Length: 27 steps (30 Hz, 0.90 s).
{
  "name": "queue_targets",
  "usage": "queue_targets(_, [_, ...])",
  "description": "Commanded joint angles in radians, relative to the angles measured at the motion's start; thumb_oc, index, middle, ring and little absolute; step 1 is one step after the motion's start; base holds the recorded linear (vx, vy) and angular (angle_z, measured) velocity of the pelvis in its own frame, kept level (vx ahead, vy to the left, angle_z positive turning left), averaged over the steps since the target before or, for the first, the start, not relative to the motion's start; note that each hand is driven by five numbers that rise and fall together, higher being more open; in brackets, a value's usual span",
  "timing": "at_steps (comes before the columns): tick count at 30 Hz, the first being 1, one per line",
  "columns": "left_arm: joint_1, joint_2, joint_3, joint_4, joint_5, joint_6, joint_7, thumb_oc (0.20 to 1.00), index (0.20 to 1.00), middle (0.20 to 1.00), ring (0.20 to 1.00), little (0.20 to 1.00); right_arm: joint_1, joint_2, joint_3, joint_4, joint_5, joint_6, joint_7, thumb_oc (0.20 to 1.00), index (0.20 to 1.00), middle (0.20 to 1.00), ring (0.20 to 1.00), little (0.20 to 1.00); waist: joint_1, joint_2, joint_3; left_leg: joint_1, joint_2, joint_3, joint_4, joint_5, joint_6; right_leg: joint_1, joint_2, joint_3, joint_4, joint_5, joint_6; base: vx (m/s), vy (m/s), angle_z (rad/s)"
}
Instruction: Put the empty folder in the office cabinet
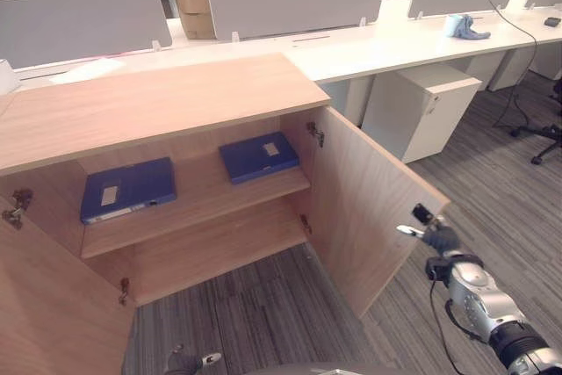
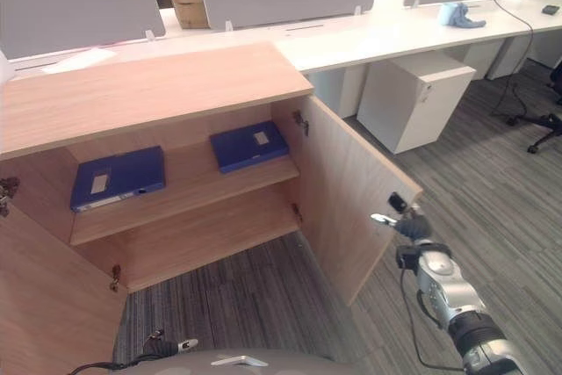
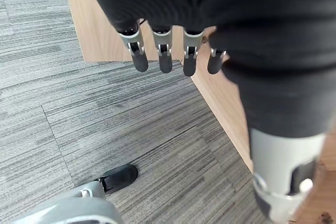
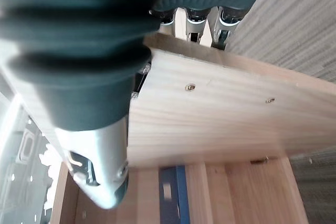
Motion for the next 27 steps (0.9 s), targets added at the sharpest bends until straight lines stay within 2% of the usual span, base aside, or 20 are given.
queue_targets(1, [-0.080, 0.058, -0.039, 0.023, 0.011, -0.034, -0.012, 1.000, 1.000, 1.000, 1.000, 1.000, -0.206, 0.115, 0.159, -0.130, 0.014, -0.004, 0.227, 1.000, 1.000, 1.000, 1.000, 1.000, 0.078, -0.036, 0.030, 0.031, -0.047, -0.028, 0.008, -0.135, -0.016, -0.001, -0.002, -0.063, 0.030, -0.109, -0.009, -0.03, -0.031, 0.01])
queue_targets(8, [-0.075, 0.057, -0.046, 0.034, 0.021, -0.044, -0.032, 1.000, 1.000, 1.000, 1.000, 1.000, -0.237, 0.055, 0.314, -0.217, 0.035, 0.062, 0.350, 1.000, 1.000, 1.000, 1.000, 1.000, 0.089, -0.037, 0.032, 0.021, -0.034, -0.037, 0.009, -0.122, -0.025, -0.001, -0.001, -0.074, 0.029, -0.113, -0.013, -0.01, -0.030, 0.14])
queue_targets(11, [-0.073, 0.057, -0.047, 0.034, 0.022, -0.049, -0.038, 1.000, 1.000, 1.000, 1.000, 1.000, -0.242, 0.024, 0.346, -0.255, 0.049, 0.073, 0.379, 1.000, 1.000, 1.000, 1.000, 1.000, 0.091, -0.037, 0.032, 0.018, -0.030, -0.042, 0.009, -0.117, -0.028, 0.000, 0.000, -0.080, 0.027, -0.114, -0.015, -0.01, -0.033, 0.18])
queue_targets(13, [-0.071, 0.056, -0.043, 0.032, 0.019, -0.051, -0.040, 1.000, 1.000, 1.000, 1.000, 1.000, -0.218, 0.021, 0.333, -0.245, 0.057, 0.070, 0.371, 1.000, 1.000, 1.000, 1.000, 1.000, 0.092, -0.036, 0.032, 0.016, -0.027, -0.045, 0.010, -0.113, -0.030, 0.001, 0.002, -0.083, 0.026, -0.115, -0.016, 0.00, -0.042, 0.13])
queue_targets(18, [-0.067, 0.051, -0.025, 0.028, -0.011, -0.053, -0.041, 1.000, 1.000, 1.000, 1.000, 1.000, -0.138, 0.071, 0.253, -0.082, 0.009, 0.044, 0.307, 1.000, 1.000, 1.000, 1.000, 1.000, 0.094, -0.033, 0.034, 0.012, -0.025, -0.052, 0.011, -0.108, -0.031, 0.002, 0.003, -0.089, 0.028, -0.119, -0.018, -0.01, -0.029, 0.04])
queue_targets(19, [-0.065, 0.048, -0.013, 0.016, -0.049, -0.057, -0.033, 1.000, 1.000, 1.000, 1.000, 1.000, -0.104, 0.114, 0.187, 0.085, -0.064, 0.024, 0.244, 1.000, 1.000, 1.000, 1.000, 1.000, 0.097, -0.029, 0.039, 0.005, -0.026, -0.060, 0.014, -0.104, -0.030, -0.002, 0.002, -0.093, 0.033, -0.120, -0.019, 0.00, 0.000, 0.00])
queue_targets(20, [-0.065, 0.049, -0.014, 0.016, -0.050, -0.057, -0.033, 1.000, 1.000, 1.000, 1.000, 1.000, -0.104, 0.116, 0.187, 0.088, -0.065, 0.021, 0.244, 1.000, 1.000, 1.000, 1.000, 1.000, 0.097, -0.030, 0.039, 0.006, -0.026, -0.061, 0.014, -0.104, -0.030, -0.001, 0.002, -0.094, 0.033, -0.121, -0.019, -0.03, -0.050, 0.10])
queue_targets(21, [-0.060, 0.051, 0.002, -0.008, -0.109, -0.067, -0.024, 1.000, 1.000, 1.000, 1.000, 1.000, -0.079, 0.181, 0.094, 0.341, -0.177, 0.000, 0.150, 1.000, 1.000, 1.000, 1.000, 1.000, 0.103, -0.026, 0.049, -0.002, -0.028, -0.075, 0.017, -0.098, -0.029, 0.000, 0.002, -0.102, 0.037, -0.124, -0.021, -0.02, -0.041, 0.08])
queue_targets(23, [-0.050, 0.063, 0.022, -0.043, -0.158, -0.080, -0.001, 1.000, 1.000, 1.000, 1.000, 1.000, -0.061, 0.228, -0.019, 0.575, -0.302, -0.002, 0.055, 1.000, 1.000, 1.000, 1.000, 1.000, 0.112, -0.022, 0.060, -0.010, -0.030, -0.095, 0.021, -0.095, -0.029, 0.003, 0.003, -0.114, 0.040, -0.131, -0.026, -0.02, -0.042, 0.11])
queue_targets(25, [-0.050, 0.063, 0.022, -0.043, -0.158, -0.080, -0.001, 1.000, 1.000, 1.000, 1.000, 1.000, -0.061, 0.229, -0.019, 0.575, -0.302, -0.003, 0.055, 1.000, 1.000, 1.000, 1.000, 1.000, 0.110, -0.023, 0.057, -0.015, -0.031, -0.096, 0.022, -0.094, -0.028, -0.001, 0.002, -0.115, 0.040, -0.129, -0.025, -0.02, -0.030, 0.26])
queue_targets(26, [-0.016, 0.125, 0.112, -0.116, -0.230, -0.086, 0.073, 1.000, 1.000, 1.000, 1.000, 1.000, -0.078, 0.251, -0.270, 0.982, -0.503, 0.036, -0.167, 1.000, 1.000, 1.000, 1.000, 1.000, 0.144, -0.001, 0.082, -0.054, -0.036, -0.162, 0.046, -0.091, -0.025, 0.001, 0.004, -0.155, 0.042, -0.145, -0.036, -0.04, -0.044, 0.24])
queue_targets(27, [-0.016, 0.126, 0.112, -0.116, -0.230, -0.086, 0.073, 1.000, 1.000, 1.000, 1.000, 1.000, -0.079, 0.252, -0.270, 0.983, -0.503, 0.036, -0.167, 1.000, 1.000, 1.000, 1.000, 1.000, 0.143, -0.002, 0.079, -0.059, -0.037, -0.163, 0.047, -0.089, -0.024, -0.002, 0.003, -0.157, 0.042, -0.143, -0.036, -0.04, -0.046, 0.03])
